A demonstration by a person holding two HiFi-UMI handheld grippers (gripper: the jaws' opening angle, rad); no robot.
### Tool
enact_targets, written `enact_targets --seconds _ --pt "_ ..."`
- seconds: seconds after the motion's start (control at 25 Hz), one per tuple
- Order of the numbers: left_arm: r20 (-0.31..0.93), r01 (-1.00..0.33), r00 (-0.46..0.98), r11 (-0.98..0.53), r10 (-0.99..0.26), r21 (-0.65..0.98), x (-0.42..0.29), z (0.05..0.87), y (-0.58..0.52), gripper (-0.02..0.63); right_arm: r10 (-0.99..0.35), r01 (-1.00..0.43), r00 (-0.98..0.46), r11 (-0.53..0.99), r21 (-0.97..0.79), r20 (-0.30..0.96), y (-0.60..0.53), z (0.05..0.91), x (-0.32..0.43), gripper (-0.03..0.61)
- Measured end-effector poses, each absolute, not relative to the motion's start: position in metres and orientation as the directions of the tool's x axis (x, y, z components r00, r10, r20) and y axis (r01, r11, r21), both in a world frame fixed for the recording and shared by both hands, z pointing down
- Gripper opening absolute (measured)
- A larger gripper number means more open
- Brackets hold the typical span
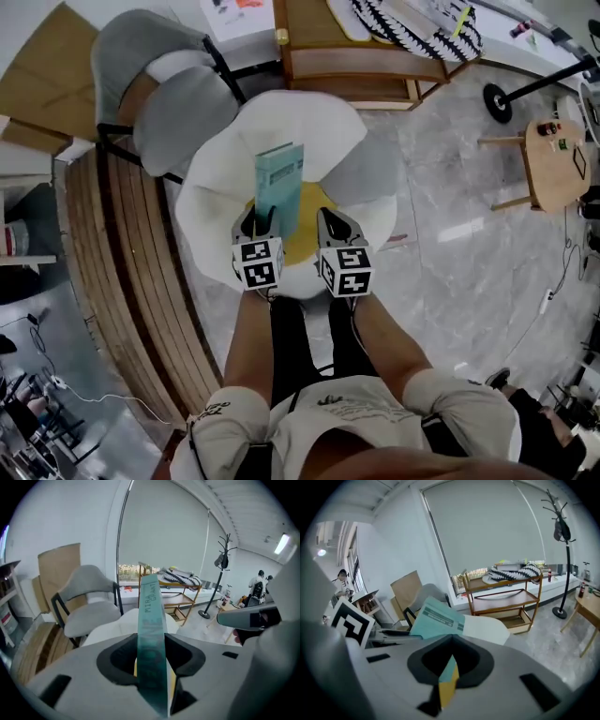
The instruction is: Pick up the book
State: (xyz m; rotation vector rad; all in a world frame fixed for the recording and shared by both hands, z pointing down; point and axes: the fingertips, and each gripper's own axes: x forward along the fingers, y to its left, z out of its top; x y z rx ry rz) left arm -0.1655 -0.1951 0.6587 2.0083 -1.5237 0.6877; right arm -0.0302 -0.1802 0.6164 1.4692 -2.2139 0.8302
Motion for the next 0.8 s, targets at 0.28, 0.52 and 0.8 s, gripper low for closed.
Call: enact_targets --seconds 0.28,0.52,0.8 --pt "0.606 -0.995 0.076 -0.019 -0.792 0.100 -0.207 0.538 -0.174 0.187 -0.777 -0.904 -0.425 0.334 -0.267 0.464 -0.195 0.509 -0.049 0.028" --pt "0.549 -0.997 0.025 0.018 -0.835 0.072 -0.220 0.452 -0.168 0.184 -0.813 -0.876 -0.475 0.402 -0.265 0.337 -0.204 0.408 -0.075 0.028" --pt "0.391 -0.997 -0.016 0.043 -0.920 0.060 -0.239 0.336 -0.183 0.181 -0.827 -0.840 -0.534 0.495 -0.222 0.175 -0.213 0.297 -0.108 0.028"
